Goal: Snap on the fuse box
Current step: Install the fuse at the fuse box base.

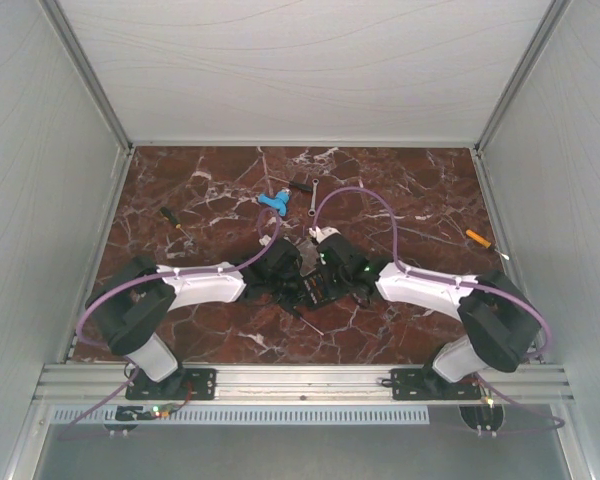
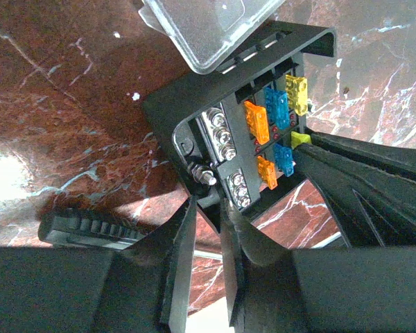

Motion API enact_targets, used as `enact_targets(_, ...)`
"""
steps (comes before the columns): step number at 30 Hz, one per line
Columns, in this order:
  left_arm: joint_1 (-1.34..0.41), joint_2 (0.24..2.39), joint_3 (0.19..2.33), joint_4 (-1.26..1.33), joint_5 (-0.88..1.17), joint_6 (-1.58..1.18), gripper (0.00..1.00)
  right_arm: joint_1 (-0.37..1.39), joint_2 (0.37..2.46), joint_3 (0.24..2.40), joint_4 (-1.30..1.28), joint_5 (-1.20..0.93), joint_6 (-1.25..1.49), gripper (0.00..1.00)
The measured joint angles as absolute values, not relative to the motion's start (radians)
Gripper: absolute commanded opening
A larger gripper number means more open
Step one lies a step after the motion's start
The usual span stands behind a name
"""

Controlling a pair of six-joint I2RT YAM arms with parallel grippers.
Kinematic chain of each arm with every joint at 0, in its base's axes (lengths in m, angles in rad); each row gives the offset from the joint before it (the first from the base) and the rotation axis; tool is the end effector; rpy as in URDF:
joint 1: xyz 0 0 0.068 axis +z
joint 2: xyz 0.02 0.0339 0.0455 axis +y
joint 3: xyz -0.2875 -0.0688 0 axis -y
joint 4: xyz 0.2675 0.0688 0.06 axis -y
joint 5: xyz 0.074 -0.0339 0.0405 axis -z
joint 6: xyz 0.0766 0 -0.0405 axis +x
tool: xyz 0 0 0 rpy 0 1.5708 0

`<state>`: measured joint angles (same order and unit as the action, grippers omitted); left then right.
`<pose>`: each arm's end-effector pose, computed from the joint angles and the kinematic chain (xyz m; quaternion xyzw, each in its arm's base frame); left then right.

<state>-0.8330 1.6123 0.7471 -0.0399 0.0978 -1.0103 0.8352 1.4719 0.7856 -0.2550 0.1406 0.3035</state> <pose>0.2258 -0.2595 0.1179 -0.0677 0.9417 -0.2879 0.1605 0.2259 0.2336 0.1554 -0.2282 0.9209 0.1102 0.2961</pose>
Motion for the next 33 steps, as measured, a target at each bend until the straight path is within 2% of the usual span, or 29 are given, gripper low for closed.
enact_targets(11,-0.833,1.613,0.747,-0.039,0.098,-1.01,0.2,0.839,1.548,0.875,-0.331,0.165,0.324,0.0)
enact_targets(15,-0.833,1.612,0.747,-0.039,0.098,-1.01,0.21,0.839,1.544,0.884,-0.351,0.159,0.325,0.15)
enact_targets(18,-0.833,1.612,0.747,-0.039,0.098,-1.01,0.21,0.839,1.541,0.901,-0.407,0.153,0.328,0.2)
enact_targets(33,-0.833,1.612,0.747,-0.039,0.099,-1.01,0.21,0.824,1.546,1.069,-0.57,0.128,0.317,0.14)
